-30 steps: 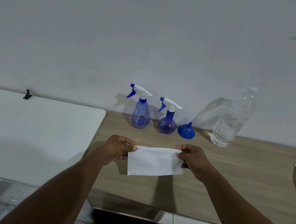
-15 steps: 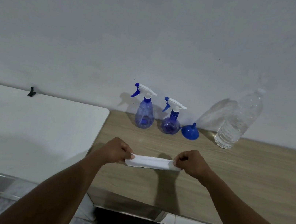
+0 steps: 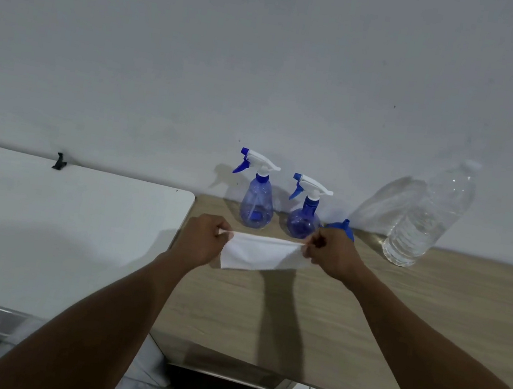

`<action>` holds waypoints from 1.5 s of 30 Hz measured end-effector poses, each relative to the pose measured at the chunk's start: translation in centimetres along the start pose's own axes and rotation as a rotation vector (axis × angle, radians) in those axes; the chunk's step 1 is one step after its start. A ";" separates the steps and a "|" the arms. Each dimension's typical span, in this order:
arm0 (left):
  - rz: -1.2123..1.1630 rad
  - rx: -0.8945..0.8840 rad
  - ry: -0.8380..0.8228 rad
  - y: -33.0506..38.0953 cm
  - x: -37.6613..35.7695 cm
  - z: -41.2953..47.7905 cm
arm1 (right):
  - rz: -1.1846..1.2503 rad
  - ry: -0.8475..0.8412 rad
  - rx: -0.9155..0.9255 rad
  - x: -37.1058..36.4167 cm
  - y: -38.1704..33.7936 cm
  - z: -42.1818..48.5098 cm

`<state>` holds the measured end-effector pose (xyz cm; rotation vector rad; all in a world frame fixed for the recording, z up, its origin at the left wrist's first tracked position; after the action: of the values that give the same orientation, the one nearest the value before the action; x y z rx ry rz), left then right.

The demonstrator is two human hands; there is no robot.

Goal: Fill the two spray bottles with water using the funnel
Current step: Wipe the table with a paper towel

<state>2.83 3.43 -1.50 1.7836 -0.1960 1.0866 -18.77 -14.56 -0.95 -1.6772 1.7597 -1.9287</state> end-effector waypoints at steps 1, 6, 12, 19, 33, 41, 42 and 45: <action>0.020 -0.040 0.044 0.2 0.3 0.4 | -0.013 0.075 0.037 0.4 -0.5 0.3; 0.157 -0.096 0.033 -1.4 -1.6 0.9 | -0.071 0.134 0.112 -1.3 0.4 0.6; 0.466 -0.101 -0.097 -4.6 -7.2 -0.6 | -0.303 -0.148 -0.051 -7.5 6.4 0.2; 0.531 -0.062 0.005 -5.3 -6.5 -0.3 | -0.628 0.128 0.079 -7.4 5.4 -0.4; 0.414 -0.005 -0.039 -6.4 -7.4 -0.5 | -0.677 -0.198 0.302 -15.0 3.9 5.6; 0.313 -0.006 0.021 -5.0 -8.2 -0.8 | -0.678 -0.195 0.243 -12.4 6.8 5.6; 0.316 -0.014 0.025 -4.9 -8.4 -0.9 | -0.675 -0.174 0.194 -11.5 7.8 5.1; 0.350 -0.045 0.036 -4.5 -9.1 -0.9 | -0.682 -0.099 0.042 -8.9 10.5 3.4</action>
<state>-0.45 3.43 -11.13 1.7265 -0.5216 1.3473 -18.88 -15.00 -15.11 -2.5356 1.1818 -2.0093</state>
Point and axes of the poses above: each hand's wrist, its own z-axis towards the middle knuckle, its own x-axis out of the back of the hand, y = z × x, the point moved 7 cm from there along z, towards the middle knuckle, and after that the axes turned 6 degrees about -y, right-handed, at the moved point
